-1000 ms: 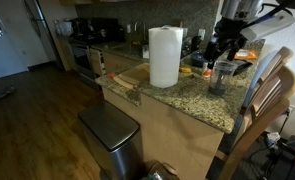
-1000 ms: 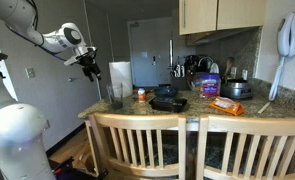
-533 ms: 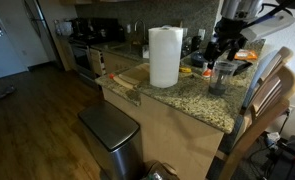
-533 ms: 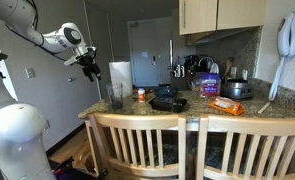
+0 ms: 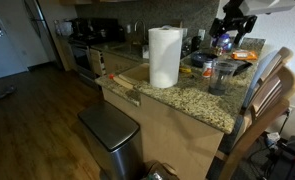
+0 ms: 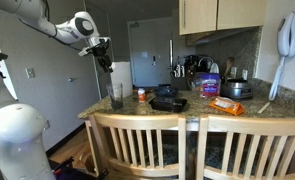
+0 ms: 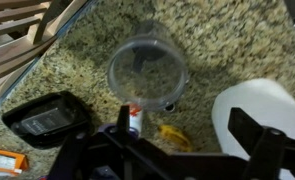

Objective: Put the white bottle in the bowl, remove the white bottle from the bowl and put it on the countertop

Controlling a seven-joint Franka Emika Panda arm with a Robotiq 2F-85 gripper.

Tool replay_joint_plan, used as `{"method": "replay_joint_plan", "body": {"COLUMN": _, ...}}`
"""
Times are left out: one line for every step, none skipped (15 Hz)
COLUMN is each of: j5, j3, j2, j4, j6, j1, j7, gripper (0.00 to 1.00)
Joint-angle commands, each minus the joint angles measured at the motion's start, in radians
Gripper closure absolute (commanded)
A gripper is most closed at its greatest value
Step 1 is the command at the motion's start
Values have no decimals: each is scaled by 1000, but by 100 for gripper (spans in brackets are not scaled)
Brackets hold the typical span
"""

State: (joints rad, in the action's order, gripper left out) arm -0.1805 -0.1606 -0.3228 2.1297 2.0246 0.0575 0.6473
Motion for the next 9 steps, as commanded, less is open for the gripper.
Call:
{"method": "replay_joint_plan", "body": {"j5": 16, "j3": 104, "j2": 86, "j4": -128, "j6": -14, "j1": 69, "j7": 25, "gripper": 0}}
{"method": "replay_joint_plan", "body": {"j5": 24, "j3": 125, "j2": 111, "j4": -152, "j6": -20, "j1": 80, "j7": 48, "gripper": 0}}
{"method": "replay_joint_plan", "body": {"j5": 34, "j3": 138, "j2": 124, "j4": -168, "j6": -29, "j1": 86, "j7": 82, "gripper": 0}}
{"method": "replay_joint_plan", "body": {"j5": 12, "j3": 135, "j2": 65, "j4": -109, "j6": -5, "j1": 66, "j7": 29, "gripper": 0}}
{"method": "replay_joint_plan", "body": {"j5": 14, "j3": 151, "j2": 85, "j4": -126, "j6": -5, "j1": 74, "j7": 44, "gripper": 0}}
{"method": "replay_joint_plan", "body": {"j5": 15, "j3": 158, "j2": 100, "j4": -137, "j6": -4, "j1": 75, "j7": 55, "gripper": 0}}
{"method": "replay_joint_plan", "body": {"j5": 15, "j3": 158, "j2": 110, "j4": -143, "j6": -4, "j1": 73, "j7": 65, "gripper": 0}}
{"method": "replay_joint_plan", "body": {"j5": 15, "j3": 155, "j2": 114, "j4": -146, "j6": -4, "j1": 71, "j7": 74, "gripper": 0}}
{"method": "replay_joint_plan", "body": {"j5": 15, "j3": 153, "j2": 116, "j4": -147, "j6": -4, "j1": 70, "j7": 79, "gripper": 0}}
